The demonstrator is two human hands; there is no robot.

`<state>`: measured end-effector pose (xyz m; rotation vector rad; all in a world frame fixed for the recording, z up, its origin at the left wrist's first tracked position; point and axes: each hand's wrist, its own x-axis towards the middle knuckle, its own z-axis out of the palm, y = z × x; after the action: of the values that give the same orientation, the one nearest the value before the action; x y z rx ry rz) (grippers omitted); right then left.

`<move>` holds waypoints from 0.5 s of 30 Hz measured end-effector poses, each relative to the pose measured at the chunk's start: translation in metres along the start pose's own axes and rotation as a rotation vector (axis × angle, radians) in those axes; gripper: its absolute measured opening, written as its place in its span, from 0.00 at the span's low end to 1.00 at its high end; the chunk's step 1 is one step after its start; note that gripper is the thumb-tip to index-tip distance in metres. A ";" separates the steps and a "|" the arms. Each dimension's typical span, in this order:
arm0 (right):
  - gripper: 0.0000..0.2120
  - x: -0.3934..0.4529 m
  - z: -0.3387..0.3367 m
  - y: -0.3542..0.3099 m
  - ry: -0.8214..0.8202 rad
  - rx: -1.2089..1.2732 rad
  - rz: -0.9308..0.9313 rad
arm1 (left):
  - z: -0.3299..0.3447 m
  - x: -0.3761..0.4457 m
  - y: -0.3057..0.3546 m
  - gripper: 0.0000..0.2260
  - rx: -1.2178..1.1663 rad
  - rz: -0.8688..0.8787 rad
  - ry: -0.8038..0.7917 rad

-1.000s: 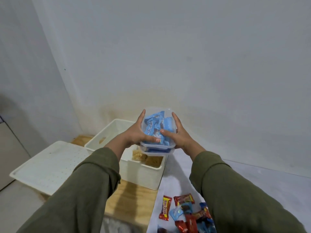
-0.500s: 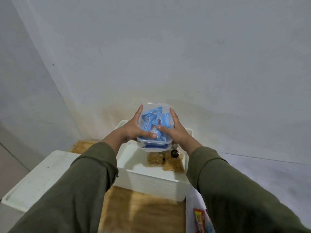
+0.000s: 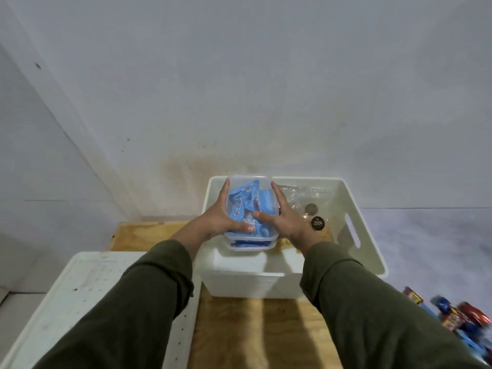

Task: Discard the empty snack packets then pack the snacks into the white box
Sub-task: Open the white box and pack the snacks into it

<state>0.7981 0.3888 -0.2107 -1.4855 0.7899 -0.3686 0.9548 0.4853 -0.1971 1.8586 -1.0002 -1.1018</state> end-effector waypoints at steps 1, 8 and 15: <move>0.44 0.002 0.003 0.004 0.000 -0.012 0.009 | 0.000 0.003 -0.006 0.61 0.005 -0.009 -0.014; 0.45 0.020 0.019 0.028 -0.004 -0.023 0.015 | 0.000 0.025 -0.037 0.65 0.115 -0.099 -0.074; 0.45 0.039 0.024 0.049 -0.014 0.018 0.054 | 0.005 0.055 -0.059 0.64 0.012 -0.176 -0.137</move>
<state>0.8298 0.3846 -0.2700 -1.4460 0.8118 -0.3231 0.9831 0.4600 -0.2685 1.9310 -0.9337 -1.3451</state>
